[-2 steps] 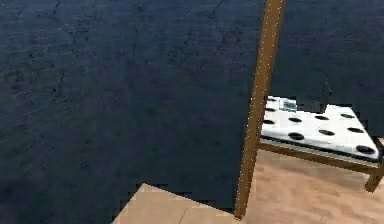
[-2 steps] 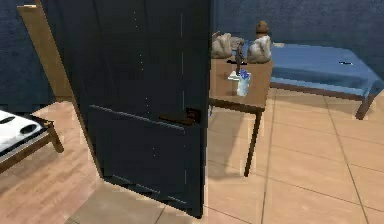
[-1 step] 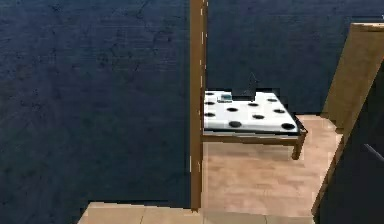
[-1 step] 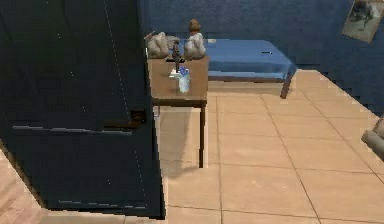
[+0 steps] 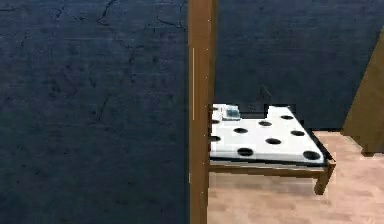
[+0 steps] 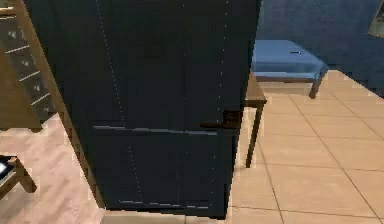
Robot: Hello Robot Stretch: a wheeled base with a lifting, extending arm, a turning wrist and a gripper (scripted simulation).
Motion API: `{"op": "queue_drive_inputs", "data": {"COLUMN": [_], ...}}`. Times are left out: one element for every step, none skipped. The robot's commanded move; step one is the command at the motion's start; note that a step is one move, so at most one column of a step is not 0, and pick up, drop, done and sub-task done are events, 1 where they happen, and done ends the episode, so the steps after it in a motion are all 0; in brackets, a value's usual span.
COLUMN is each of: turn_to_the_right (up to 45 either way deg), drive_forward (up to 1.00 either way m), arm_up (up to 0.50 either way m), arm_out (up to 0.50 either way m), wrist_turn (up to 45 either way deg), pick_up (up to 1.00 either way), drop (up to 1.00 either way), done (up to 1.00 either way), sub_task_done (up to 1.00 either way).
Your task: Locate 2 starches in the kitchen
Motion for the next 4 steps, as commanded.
{"op": "queue_drive_inputs", "data": {"turn_to_the_right": [33.0, 0.0, 9.0, 0.0], "drive_forward": [0.0, 1.0, 0.0, 0.2], "arm_up": [0.0, 0.0, 0.0, 0.0], "arm_out": [0.0, 0.0, 0.0, 0.0], "wrist_turn": [0.0, 0.0, 0.0, 0.0], "pick_up": [0.0, 0.0, 0.0, 0.0], "drop": [0.0, 0.0, 0.0, 0.0], "done": [0.0, 0.0, 0.0, 0.0], "sub_task_done": [0.0, 0.0, 0.0, 0.0]}}
